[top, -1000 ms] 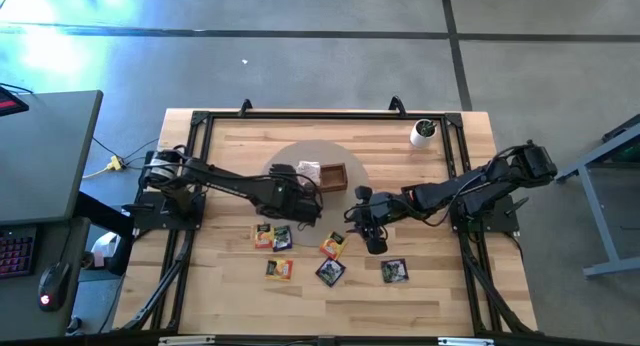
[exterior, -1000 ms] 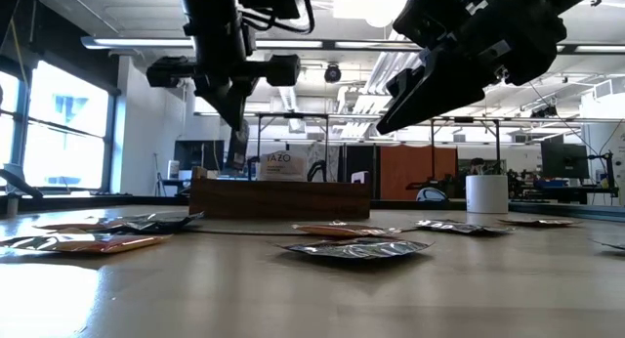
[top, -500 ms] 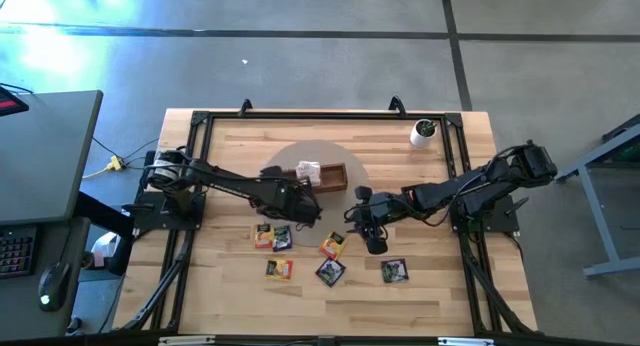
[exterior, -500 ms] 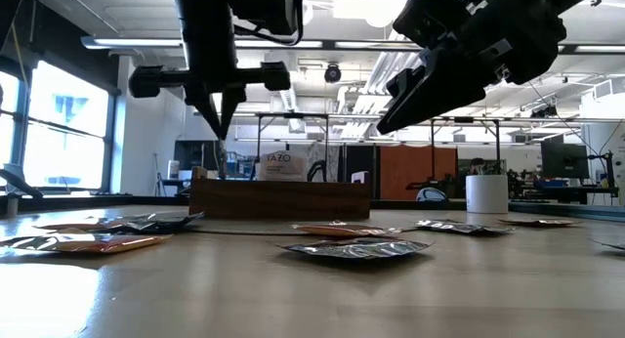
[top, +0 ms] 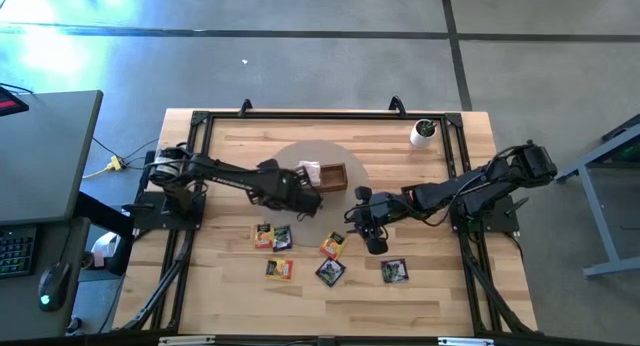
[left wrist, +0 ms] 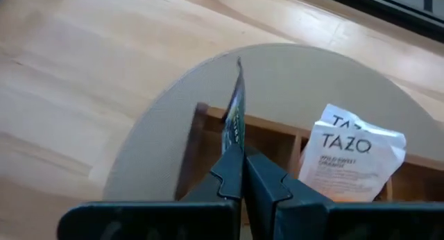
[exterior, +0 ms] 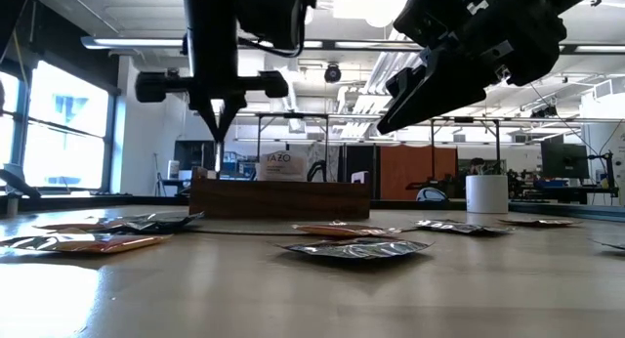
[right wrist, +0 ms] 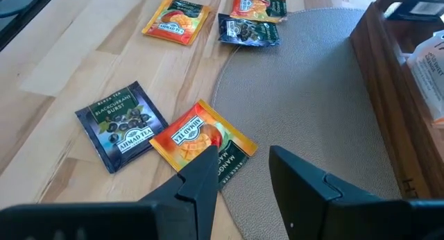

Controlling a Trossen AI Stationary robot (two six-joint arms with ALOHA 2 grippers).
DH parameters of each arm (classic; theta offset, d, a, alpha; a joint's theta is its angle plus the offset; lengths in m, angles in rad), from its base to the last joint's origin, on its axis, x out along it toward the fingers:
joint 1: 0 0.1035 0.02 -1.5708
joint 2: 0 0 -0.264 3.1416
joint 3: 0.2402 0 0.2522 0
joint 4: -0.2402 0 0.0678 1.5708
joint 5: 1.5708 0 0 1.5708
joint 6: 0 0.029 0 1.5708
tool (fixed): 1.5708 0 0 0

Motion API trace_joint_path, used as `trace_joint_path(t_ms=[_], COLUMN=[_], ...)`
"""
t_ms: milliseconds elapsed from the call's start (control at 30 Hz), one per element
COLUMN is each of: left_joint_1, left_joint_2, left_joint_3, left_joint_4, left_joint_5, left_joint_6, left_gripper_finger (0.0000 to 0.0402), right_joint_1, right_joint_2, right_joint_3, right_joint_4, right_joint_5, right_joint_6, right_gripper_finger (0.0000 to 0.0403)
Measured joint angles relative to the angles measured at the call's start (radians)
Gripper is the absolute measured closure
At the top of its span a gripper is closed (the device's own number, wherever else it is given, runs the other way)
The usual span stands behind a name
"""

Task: Pick & Place Tea
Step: Put the purple tea bag into the left section of the wooden organizer

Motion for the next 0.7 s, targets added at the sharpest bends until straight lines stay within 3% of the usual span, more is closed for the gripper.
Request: trace_joint_path(t_ms=[267, 400, 700], left_joint_1=[0.084, 0.103, 0.105], left_joint_2=[0.000, 0.000, 0.034], left_joint_3=[-0.001, -0.001, -0.001], left_joint_4=[0.121, 0.124, 0.218], left_joint_5=[0.037, 0.096, 0.088], left_joint_6=[0.159, 0.173, 0.199], left_gripper_finger=[0.0362, 0.0324, 0.0259], right_joint_1=[0.000, 0.000, 0.000], right_joint_2=[0.000, 0.000, 0.000], right_joint_3=[0.000, 0.000, 0.000], right_joint_4=[-0.004, -0.004, -0.002], right_joint_5=[0.000, -0.004, -0.032], right_joint_6=[0.010, 0.010, 0.006], right_gripper_finger=[0.0277, 0.0277, 0.0277])
